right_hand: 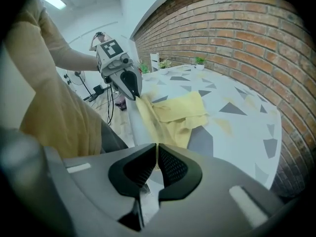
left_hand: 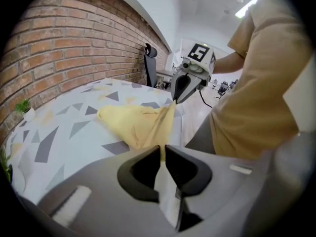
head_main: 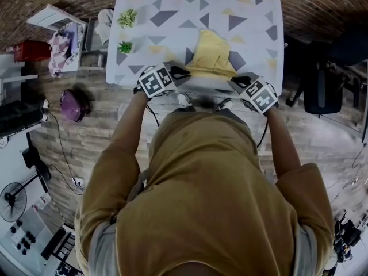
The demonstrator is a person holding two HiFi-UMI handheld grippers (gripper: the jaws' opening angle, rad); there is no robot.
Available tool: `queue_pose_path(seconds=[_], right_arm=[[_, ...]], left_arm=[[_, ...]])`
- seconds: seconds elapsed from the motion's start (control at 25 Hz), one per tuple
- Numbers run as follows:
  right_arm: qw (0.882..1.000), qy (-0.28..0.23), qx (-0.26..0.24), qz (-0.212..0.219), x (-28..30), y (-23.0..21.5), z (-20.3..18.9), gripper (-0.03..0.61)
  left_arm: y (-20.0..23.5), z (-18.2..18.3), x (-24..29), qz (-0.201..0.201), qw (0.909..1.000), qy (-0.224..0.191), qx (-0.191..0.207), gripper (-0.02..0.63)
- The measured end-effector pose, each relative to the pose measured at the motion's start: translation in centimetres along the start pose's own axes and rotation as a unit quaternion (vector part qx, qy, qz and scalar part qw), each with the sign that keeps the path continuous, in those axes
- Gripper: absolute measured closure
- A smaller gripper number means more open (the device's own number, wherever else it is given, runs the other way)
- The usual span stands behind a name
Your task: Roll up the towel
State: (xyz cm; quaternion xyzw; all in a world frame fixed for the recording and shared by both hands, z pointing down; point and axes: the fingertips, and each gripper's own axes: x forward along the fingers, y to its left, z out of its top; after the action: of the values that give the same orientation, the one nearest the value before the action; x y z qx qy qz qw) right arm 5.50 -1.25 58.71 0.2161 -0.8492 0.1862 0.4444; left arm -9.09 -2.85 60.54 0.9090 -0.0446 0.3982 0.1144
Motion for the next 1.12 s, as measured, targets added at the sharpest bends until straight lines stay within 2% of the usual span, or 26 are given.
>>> queue_pose_path(seconds=[0.12, 0.28, 0.44, 0.64, 0.84, 1.12], right_arm=[[1.000, 0.003, 0.002, 0.005, -0.1, -0.6, 0.3, 0.560], [1.000, 0.009, 0.007, 0.016, 0.2, -1.6, 0.6, 0.560], [0.999, 0.017, 0.031, 0.035, 1.0, -2.8, 0.6, 0.560], [0.997, 0.021, 0.060, 0.046, 1.8, -4.8, 0.7, 0.558], [0.995, 0.032, 0.078, 0.052, 2.5, -6.3, 0.4, 0.558], [0.997, 0.047, 0.060, 0.028, 3.4, -7.6, 0.0, 0.558]], left_arm=[[0.6, 0.1, 0.0, -0.013, 0.9997, -0.007, -0.019, 0.520], [1.2, 0.0, 0.1, -0.039, 0.9971, -0.019, -0.063, 0.520], [1.8, -0.3, 0.7, -0.068, 0.9933, -0.014, -0.093, 0.520], [3.9, 0.7, 1.0, -0.081, 0.9891, -0.015, -0.122, 0.520], [5.7, 1.1, 1.7, -0.070, 0.9906, 0.010, -0.117, 0.520], [7.0, 0.9, 3.0, -0.009, 0.9956, 0.030, -0.088, 0.519]])
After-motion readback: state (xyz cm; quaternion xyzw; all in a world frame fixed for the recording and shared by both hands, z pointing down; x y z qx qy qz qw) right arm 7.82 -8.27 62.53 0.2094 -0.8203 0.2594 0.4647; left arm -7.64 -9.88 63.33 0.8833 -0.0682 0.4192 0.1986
